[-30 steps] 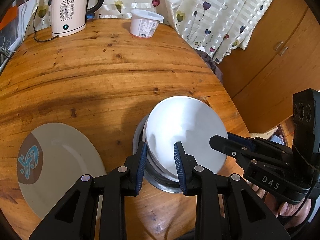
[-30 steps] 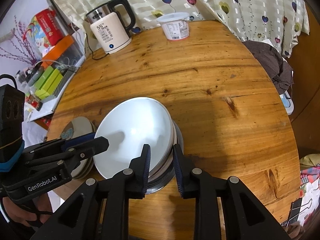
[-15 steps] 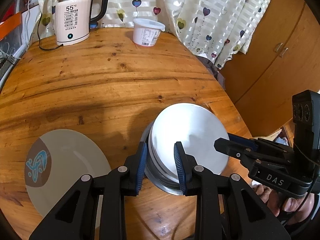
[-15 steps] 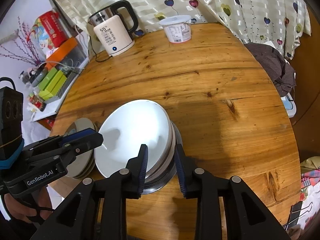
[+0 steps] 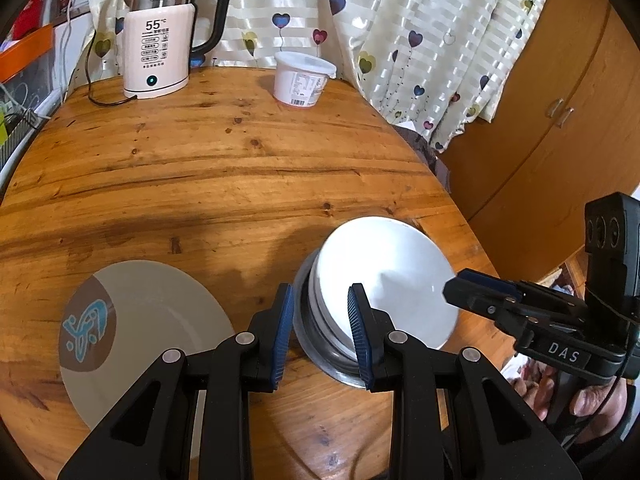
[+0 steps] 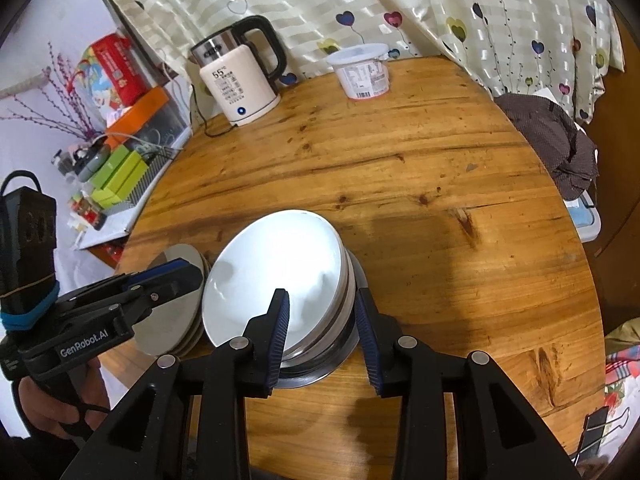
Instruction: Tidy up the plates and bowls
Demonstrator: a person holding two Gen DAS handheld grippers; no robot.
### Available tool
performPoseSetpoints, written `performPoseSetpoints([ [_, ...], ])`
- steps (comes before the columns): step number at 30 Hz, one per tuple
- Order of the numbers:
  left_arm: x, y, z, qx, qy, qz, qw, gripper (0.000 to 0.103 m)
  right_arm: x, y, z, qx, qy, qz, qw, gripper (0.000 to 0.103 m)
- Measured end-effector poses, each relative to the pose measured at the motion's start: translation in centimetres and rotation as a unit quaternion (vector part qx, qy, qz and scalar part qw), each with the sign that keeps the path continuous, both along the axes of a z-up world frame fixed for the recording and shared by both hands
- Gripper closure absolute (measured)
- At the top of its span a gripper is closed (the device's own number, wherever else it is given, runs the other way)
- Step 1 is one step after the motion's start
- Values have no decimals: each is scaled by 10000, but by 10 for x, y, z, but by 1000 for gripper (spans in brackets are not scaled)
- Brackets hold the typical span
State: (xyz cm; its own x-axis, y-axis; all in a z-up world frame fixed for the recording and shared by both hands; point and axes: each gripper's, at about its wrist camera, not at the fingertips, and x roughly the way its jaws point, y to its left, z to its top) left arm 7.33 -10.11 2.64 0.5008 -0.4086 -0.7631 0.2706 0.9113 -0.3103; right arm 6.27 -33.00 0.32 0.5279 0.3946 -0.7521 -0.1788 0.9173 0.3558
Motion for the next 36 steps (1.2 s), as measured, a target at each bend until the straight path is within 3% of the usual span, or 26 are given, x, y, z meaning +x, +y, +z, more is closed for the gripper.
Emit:
performPoseSetpoints([
  [12,0,24,-6,-198,-30,150,9997,74,-8,-40,-10,382,115,-400,9984,70],
  [23,2,31,-25,-545,360,57,9979,74,-5,-42,-33,830,418,-193,9955,88],
  [36,9,25,-43,-602,721,-152,9955,74,3,-37,-51,1153,672,-7,9911,93],
])
